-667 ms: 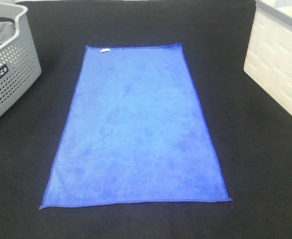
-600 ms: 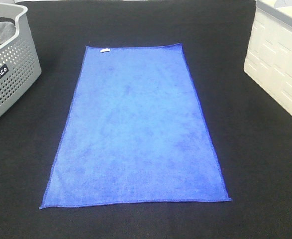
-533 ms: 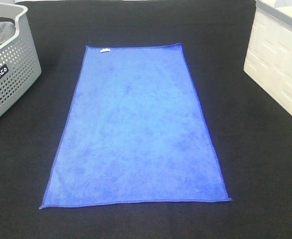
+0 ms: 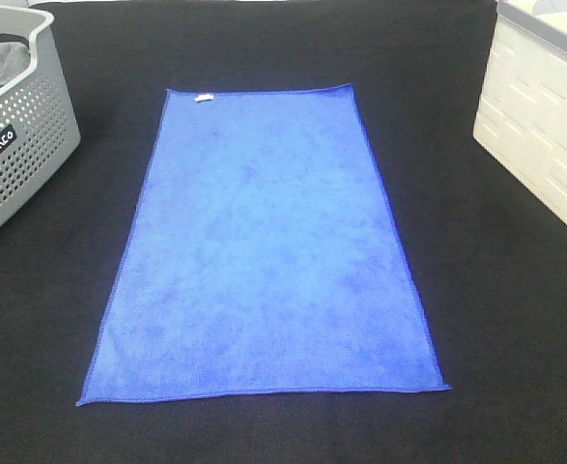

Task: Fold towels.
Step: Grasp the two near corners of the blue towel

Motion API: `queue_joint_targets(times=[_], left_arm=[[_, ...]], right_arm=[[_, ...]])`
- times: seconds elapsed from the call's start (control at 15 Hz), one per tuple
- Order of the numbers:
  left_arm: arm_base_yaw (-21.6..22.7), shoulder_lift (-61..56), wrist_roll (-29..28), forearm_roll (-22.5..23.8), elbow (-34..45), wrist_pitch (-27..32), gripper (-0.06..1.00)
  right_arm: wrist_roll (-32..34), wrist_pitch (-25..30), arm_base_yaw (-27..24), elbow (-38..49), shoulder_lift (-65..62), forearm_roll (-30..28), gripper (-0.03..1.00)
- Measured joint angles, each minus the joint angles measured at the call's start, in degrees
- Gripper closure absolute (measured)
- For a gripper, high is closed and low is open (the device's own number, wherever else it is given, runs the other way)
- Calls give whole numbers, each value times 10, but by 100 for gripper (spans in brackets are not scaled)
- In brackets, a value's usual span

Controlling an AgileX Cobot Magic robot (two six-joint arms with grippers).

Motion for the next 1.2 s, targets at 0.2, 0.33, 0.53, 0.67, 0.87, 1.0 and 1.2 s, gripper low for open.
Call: queue_joint_targets(times=[0.2, 0.33, 0.53, 0.67, 0.87, 1.0, 1.2], left_arm=[[0, 0, 0, 0, 0, 0, 31], [0, 0, 0, 0, 0, 0, 31], [0, 0, 0, 0, 0, 0, 31], [0, 0, 0, 0, 0, 0, 31], [0, 0, 0, 0, 0, 0, 31], [0, 0, 0, 0, 0, 0, 31], [0, 0, 0, 0, 0, 0, 31]], right_arm=[[0, 0, 0, 0, 0, 0, 21], [0, 0, 0, 0, 0, 0, 21], [0, 0, 0, 0, 0, 0, 21], [0, 0, 0, 0, 0, 0, 21], [0, 0, 0, 0, 0, 0, 21], [0, 0, 0, 0, 0, 0, 21], [0, 0, 0, 0, 0, 0, 21]])
